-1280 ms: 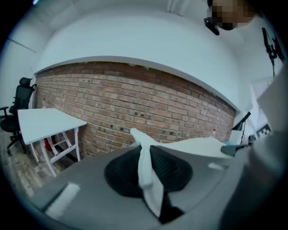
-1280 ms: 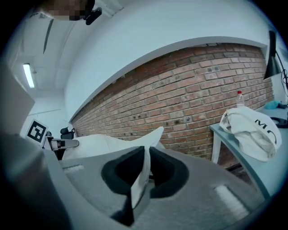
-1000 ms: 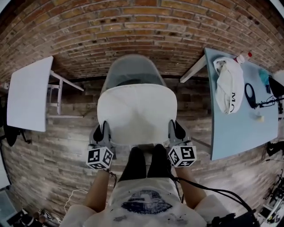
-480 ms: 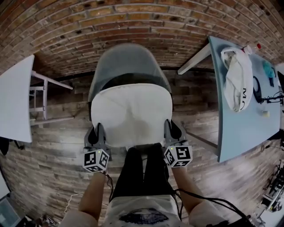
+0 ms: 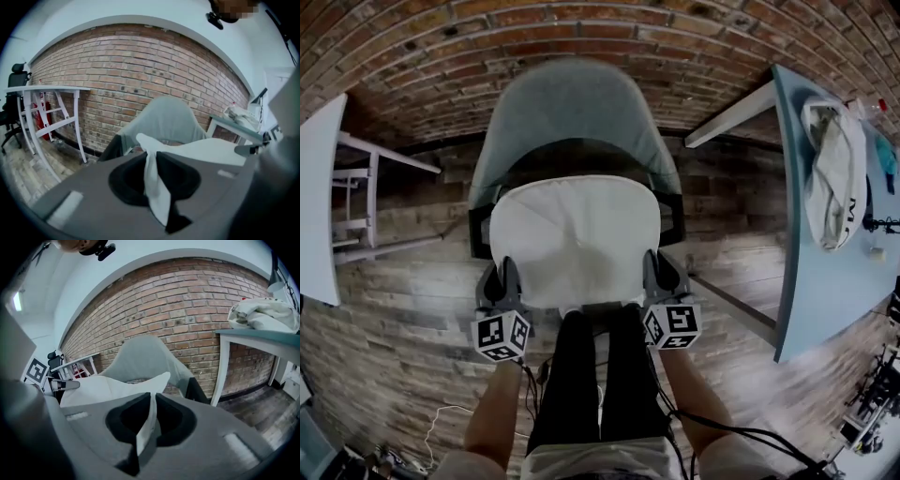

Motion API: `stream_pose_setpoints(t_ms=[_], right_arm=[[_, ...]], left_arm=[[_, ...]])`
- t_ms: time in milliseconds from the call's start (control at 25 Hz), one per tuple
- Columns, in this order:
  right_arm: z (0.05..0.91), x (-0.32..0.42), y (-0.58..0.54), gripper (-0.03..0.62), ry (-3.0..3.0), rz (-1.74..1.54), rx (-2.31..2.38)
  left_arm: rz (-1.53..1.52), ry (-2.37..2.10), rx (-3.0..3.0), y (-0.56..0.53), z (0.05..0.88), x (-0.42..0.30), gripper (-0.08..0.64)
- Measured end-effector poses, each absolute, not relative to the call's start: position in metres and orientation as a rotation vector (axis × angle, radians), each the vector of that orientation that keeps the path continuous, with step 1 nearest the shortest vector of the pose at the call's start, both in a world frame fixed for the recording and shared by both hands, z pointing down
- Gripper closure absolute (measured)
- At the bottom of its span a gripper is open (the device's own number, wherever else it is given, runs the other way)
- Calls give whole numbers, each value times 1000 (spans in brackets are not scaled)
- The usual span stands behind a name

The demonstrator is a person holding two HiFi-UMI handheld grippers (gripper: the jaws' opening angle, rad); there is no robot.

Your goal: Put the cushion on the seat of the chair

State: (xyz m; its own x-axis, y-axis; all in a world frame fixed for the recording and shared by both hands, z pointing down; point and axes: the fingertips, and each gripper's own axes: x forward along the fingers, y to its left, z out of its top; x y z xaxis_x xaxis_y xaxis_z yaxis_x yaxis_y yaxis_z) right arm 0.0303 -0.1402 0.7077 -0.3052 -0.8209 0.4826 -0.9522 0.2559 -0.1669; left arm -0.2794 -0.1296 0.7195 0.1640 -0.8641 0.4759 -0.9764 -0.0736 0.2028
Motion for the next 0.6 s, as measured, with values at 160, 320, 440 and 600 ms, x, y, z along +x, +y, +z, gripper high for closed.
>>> stream_pose_setpoints(t_ms=[160,320,440,600], right_arm=[[744,26,-145,561,-2247,651,1626],[778,30,-149,561,-2226,669,1628],[795,31,-150,561,-2212,683,1631],[812,31,-147,561,-2203,702,1622]], left_arm=[[358,-1748,1964,-133,756,-283,518],[382,-1756,1958,-137,784,-286,517],[404,-1751,1956,-138,800,-285,517],[420,-1753,1938,-138,813,-284,517]])
